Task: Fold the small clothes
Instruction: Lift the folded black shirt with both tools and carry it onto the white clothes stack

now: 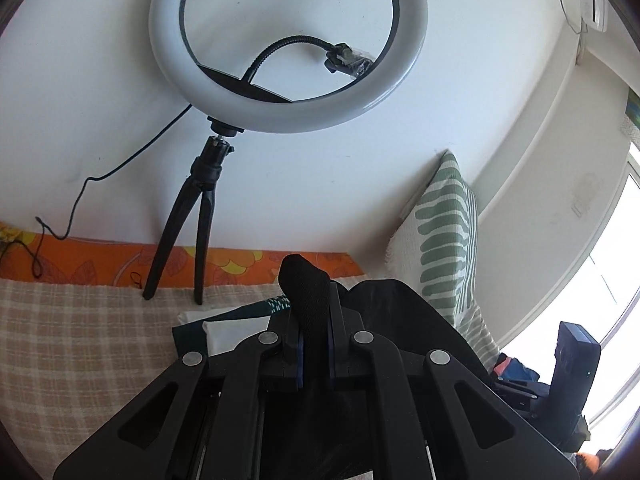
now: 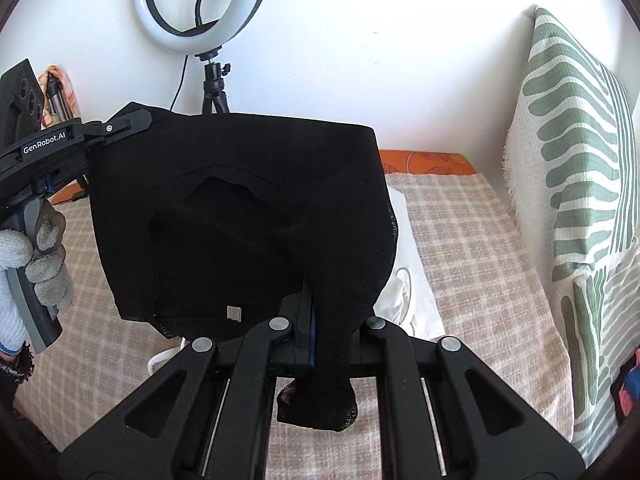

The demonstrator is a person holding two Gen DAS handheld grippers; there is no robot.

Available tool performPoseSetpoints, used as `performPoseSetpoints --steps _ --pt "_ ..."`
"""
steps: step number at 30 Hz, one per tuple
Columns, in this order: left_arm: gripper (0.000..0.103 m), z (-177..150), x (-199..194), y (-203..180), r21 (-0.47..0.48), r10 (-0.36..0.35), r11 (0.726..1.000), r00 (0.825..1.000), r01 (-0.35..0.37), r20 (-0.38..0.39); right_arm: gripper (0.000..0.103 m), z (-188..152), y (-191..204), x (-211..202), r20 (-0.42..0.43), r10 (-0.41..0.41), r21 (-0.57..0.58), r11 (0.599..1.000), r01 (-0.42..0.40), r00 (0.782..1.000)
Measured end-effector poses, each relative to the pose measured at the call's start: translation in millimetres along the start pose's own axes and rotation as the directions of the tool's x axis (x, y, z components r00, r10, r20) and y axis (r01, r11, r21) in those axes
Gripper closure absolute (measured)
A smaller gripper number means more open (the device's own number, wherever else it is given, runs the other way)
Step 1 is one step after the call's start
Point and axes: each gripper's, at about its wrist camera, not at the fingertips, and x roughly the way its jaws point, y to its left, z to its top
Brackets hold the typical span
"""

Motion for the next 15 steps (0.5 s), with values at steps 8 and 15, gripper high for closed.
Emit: performPoseSetpoints --steps 8,15 --pt "0.097 3 52 14 0.069 0.118 0.991 0.993 -0.118 0.006 0.094 23 -40 69 -0.026 0.06 0.083 0.995 -0.058 0.998" --pt "0.087 0 75 35 0.072 0.198 0.979 0.976 -0.192 -0.085 0.064 22 -65 111 -0.102 0.17 0.238 0.961 -0.142 0.98"
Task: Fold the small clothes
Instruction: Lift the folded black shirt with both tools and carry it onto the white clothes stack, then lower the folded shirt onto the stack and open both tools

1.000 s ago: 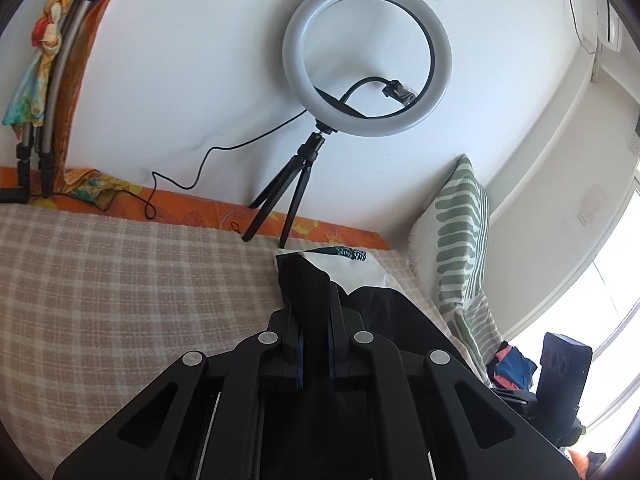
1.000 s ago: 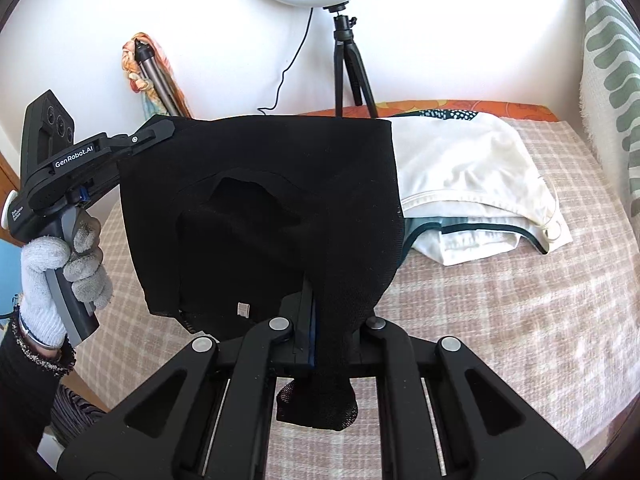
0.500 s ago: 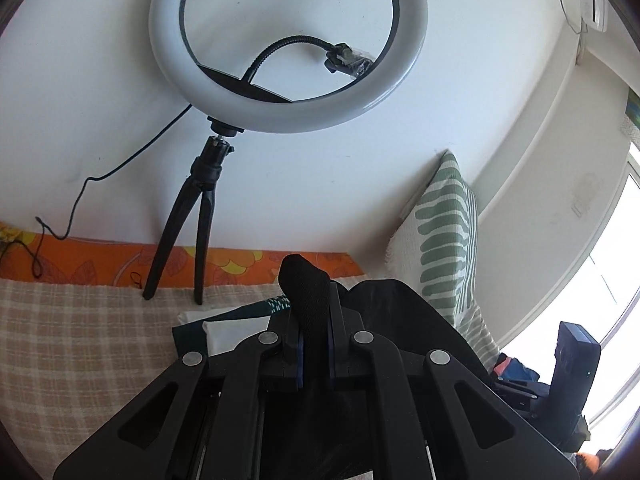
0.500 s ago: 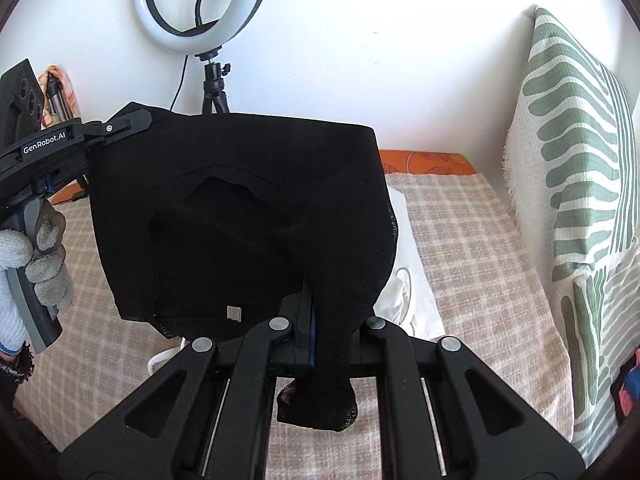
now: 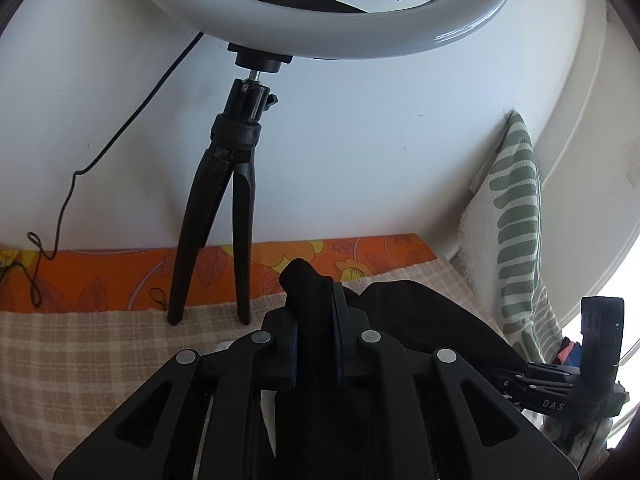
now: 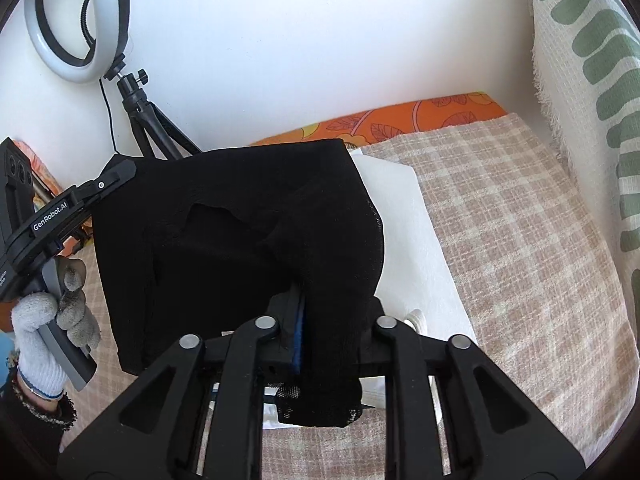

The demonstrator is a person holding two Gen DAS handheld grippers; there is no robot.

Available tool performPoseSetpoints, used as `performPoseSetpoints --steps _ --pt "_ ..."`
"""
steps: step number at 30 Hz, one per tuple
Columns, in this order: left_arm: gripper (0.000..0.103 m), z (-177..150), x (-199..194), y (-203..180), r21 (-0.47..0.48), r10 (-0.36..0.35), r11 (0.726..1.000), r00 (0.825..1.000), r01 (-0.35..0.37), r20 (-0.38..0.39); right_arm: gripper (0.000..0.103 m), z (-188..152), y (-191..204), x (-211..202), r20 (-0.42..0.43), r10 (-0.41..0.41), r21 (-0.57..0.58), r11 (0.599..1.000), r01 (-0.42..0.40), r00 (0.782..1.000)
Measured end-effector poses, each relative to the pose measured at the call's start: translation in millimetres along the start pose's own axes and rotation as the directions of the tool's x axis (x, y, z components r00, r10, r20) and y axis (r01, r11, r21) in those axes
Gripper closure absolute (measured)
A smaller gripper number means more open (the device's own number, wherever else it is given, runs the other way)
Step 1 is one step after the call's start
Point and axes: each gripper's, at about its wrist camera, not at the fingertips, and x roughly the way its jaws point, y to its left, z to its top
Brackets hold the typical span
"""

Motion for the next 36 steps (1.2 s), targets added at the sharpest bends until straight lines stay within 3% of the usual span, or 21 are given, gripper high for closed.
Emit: performPoseSetpoints --steps 1,5,6,14,17,21,36 --pt "0.075 0 -2 1 -0.002 0.012 1.0 1.0 -0.012 -0.008 0.046 -1 -3 0 -0.002 0.003 0.011 1.0 -0.003 1.0" --pt "0.061 1 -11 1 0.013 0.014 1.0 1.0 -0.014 0.002 0.042 -3 -13 -13 0.042 -0.002 0.041 0.999 0.0 0.999" --pt "0.053 1 -14 2 0.011 0.014 1.0 1.0 -0.014 0.002 0.042 -3 -15 -17 0.05 -0.004 0.053 0.999 0.001 0.999" --pt "0.051 -2 -40 -2 0.032 0.005 0.999 1.0 -0.005 -0.004 0.042 -16 -9 -47 0.088 -0.024 0.064 0.998 0.018 0.996" --pt "0.042 -5 -55 -5 0.038 0.011 0.999 1.0 -0.012 0.004 0.042 -22 -5 -60 0.107 -0.046 0.064 0.997 0.04 0.993" --pt "0.041 -10 -75 -13 0.056 0.015 0.998 1.0 -0.016 0.012 0.042 -33 0 -80 0.125 -0.048 0.065 0.997 0.04 0.991" --pt "0.034 -43 -161 -47 0.136 0.006 0.991 0.998 -0.013 0.057 0.041 -85 58 -157 0.203 -0.081 -0.031 0.996 0.089 0.976"
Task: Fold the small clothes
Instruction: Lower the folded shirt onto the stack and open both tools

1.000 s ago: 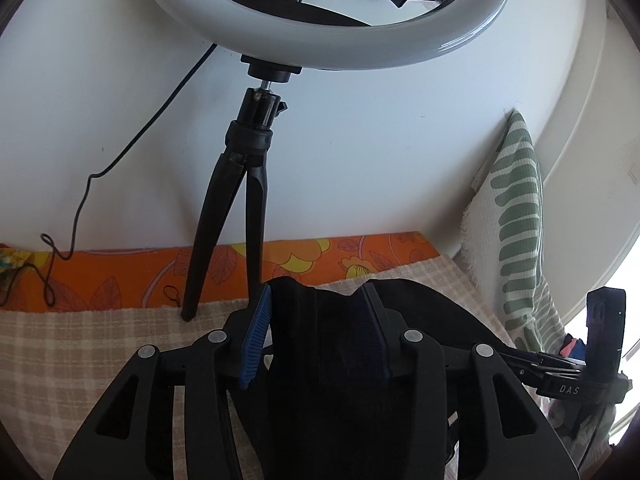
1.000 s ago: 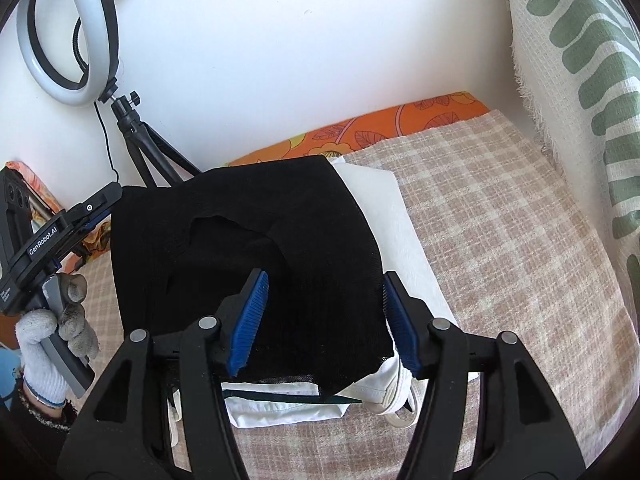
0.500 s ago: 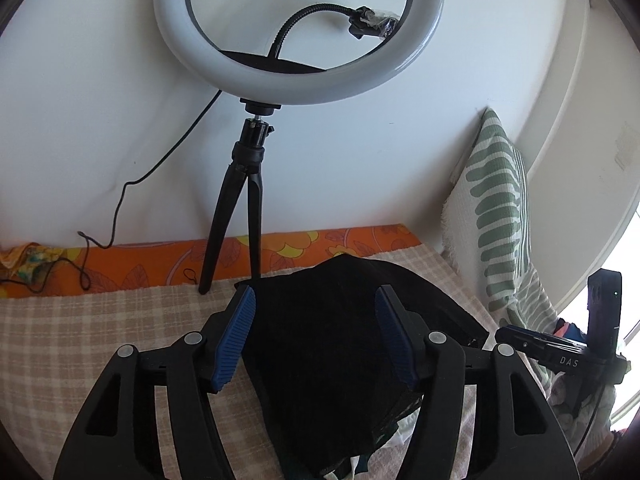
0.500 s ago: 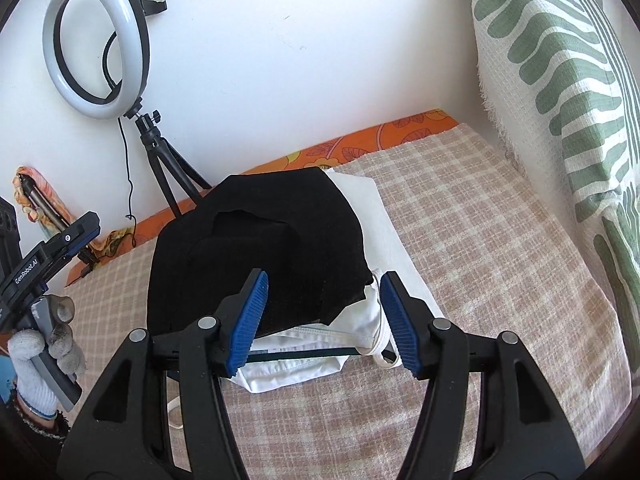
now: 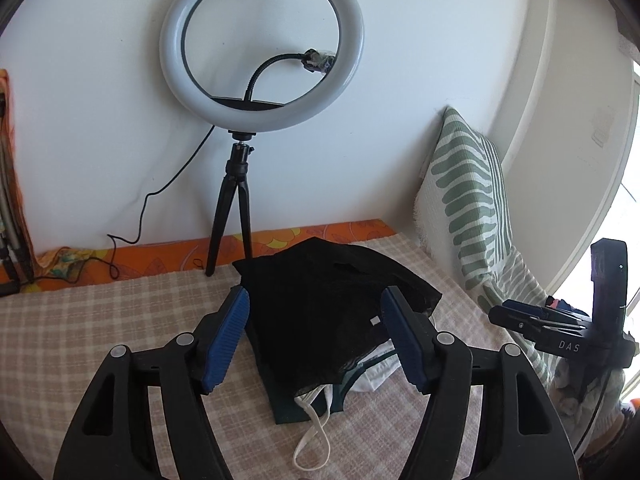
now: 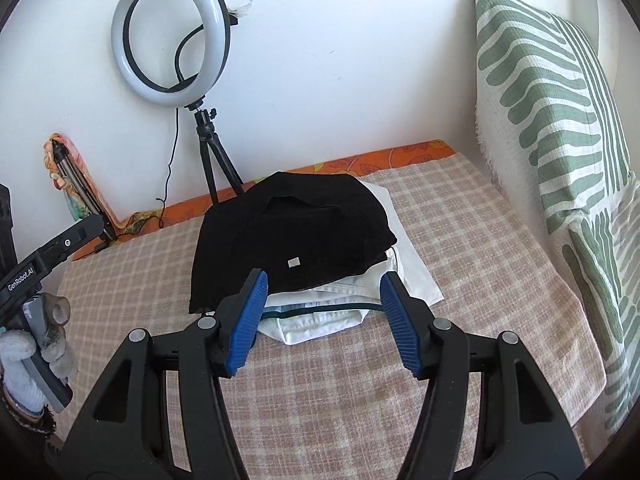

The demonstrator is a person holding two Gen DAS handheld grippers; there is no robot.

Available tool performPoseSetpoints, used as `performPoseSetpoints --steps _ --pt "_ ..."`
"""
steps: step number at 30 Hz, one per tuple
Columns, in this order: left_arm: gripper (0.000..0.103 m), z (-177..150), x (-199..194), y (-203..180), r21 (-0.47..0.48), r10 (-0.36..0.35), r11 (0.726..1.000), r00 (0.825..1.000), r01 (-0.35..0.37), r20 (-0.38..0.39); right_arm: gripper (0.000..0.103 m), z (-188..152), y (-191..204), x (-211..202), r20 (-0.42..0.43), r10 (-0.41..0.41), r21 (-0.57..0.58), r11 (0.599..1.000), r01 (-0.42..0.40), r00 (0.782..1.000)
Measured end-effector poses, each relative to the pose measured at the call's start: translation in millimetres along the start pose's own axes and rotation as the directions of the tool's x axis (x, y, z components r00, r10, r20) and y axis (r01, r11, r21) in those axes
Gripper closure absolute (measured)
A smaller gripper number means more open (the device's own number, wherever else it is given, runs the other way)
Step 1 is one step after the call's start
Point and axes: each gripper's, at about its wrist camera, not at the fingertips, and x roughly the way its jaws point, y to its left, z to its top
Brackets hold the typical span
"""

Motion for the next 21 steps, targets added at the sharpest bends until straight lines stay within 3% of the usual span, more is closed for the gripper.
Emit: performPoseSetpoints --steps 11,21 --pt "0.024 -27 -65 -16 0.068 0.003 0.998 0.999 -0.006 0.049 0.034 -29 46 -49 0.052 0.0 -0.04 0.999 0.002 0.999" --pt "0.021 -66 -102 -26 0.155 0.015 0.988 0.997 -0.027 0.075 0.011 -74 88 -69 0.134 -0.049 -0.098 0.993 0.063 0.99"
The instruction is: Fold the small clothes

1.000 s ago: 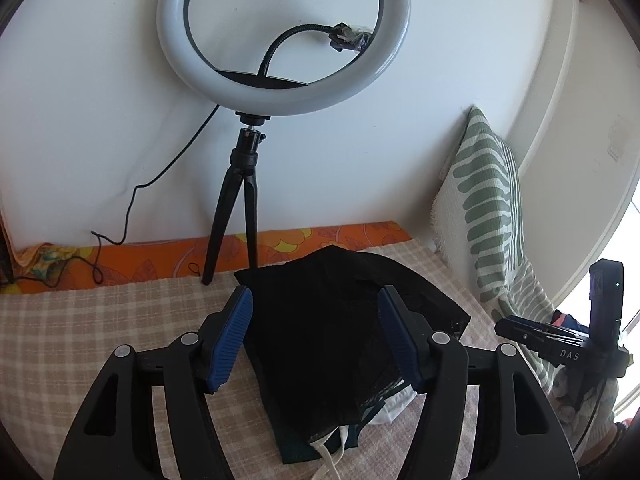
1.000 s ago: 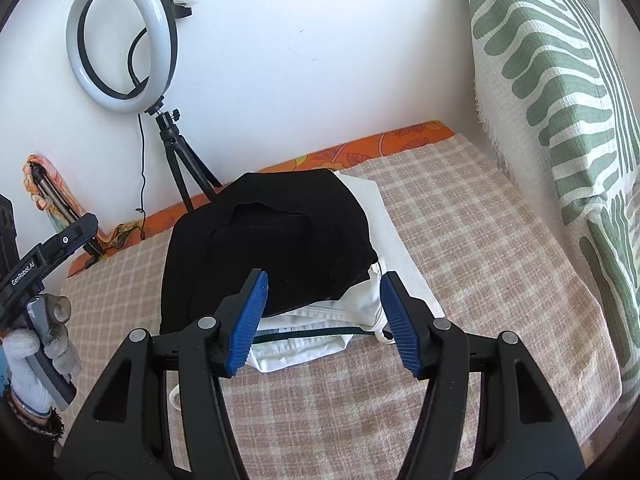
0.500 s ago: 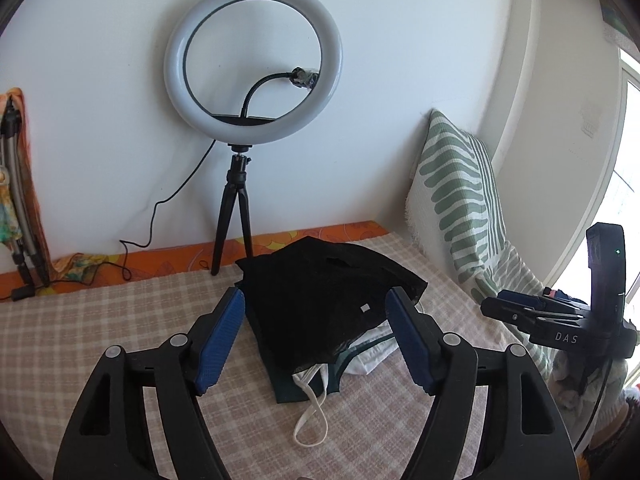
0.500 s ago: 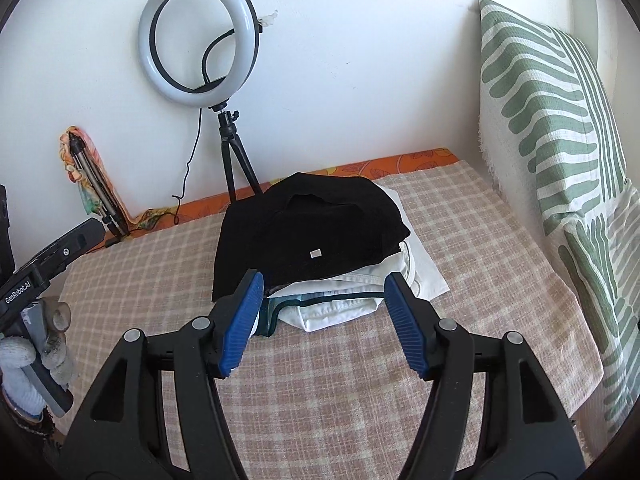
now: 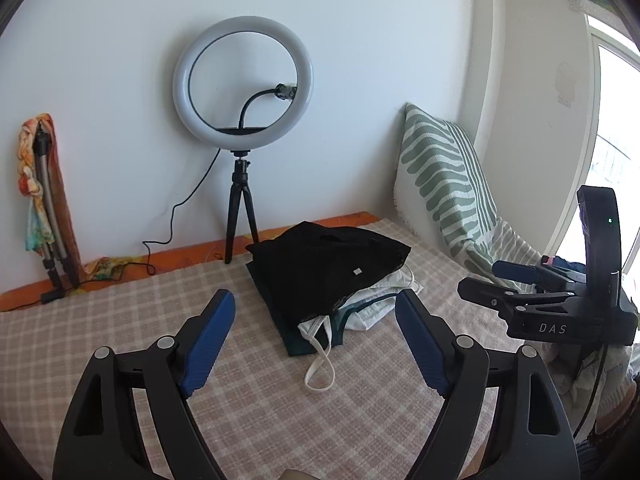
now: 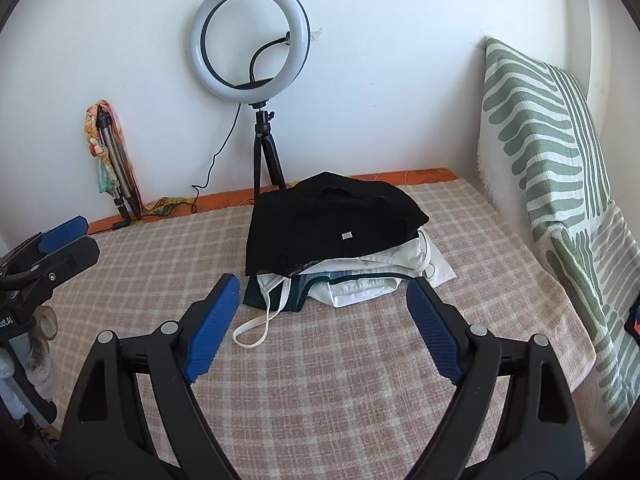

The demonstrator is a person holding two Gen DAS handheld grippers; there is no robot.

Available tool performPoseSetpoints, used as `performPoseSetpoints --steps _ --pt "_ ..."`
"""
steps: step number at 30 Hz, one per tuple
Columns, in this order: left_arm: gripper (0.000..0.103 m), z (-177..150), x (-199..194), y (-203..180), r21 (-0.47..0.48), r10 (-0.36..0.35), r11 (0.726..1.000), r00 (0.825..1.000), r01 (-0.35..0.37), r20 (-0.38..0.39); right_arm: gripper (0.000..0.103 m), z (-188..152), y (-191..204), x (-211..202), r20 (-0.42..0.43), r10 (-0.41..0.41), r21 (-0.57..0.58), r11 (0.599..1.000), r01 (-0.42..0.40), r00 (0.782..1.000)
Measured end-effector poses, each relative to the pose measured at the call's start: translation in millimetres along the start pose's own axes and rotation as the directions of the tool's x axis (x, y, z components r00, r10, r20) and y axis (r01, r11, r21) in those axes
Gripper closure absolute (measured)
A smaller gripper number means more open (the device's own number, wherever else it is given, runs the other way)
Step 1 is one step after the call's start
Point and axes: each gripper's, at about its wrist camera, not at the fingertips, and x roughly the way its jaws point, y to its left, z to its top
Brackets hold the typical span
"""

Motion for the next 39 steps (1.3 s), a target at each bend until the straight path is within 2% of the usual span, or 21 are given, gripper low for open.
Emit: performPoseSetpoints --steps 8,12,14,17,25,30,39 --pt "0.02 -32 -13 -4 0.024 0.013 1.0 1.0 -0.013 -0.01 0.002 -24 7 -4 0.046 -0.028 0.018 0.999 0.028 0.999" --pt "0.009 -43 -16 -6 0.03 0.055 0.998 0.998 -0.055 0.003 0.0 -29 4 -3 0.061 -0.046 0.041 0.998 0.044 0.997" --pt "0.008 -47 -18 -7 0.044 0.067 0.997 0.997 -0.068 0.023 0.0 -31 1 -1 0.069 -0.052 0.058 0.997 0.048 0.996" --pt "0.001 -51 -14 -8 0.083 0.092 0.992 0.996 -0.091 -0.002 0.0 -33 -1 4 0.071 -0.058 0.073 0.996 0.053 0.996" --pt "0.001 -60 -11 -7 0.097 0.158 0.983 0.987 -0.156 -0.011 0.0 -36 4 11 0.089 -0.07 0.047 0.997 0.066 0.994" --pt "0.001 -62 -14 -5 0.098 0.188 0.977 0.982 -0.188 0.01 0.0 -37 3 10 0.108 -0.074 0.052 0.996 0.069 0.991" --pt "0.001 -66 -15 -6 0.099 0.183 0.978 0.983 -0.182 -0.002 0.0 -38 1 11 0.116 -0.074 0.065 0.996 0.067 0.991"
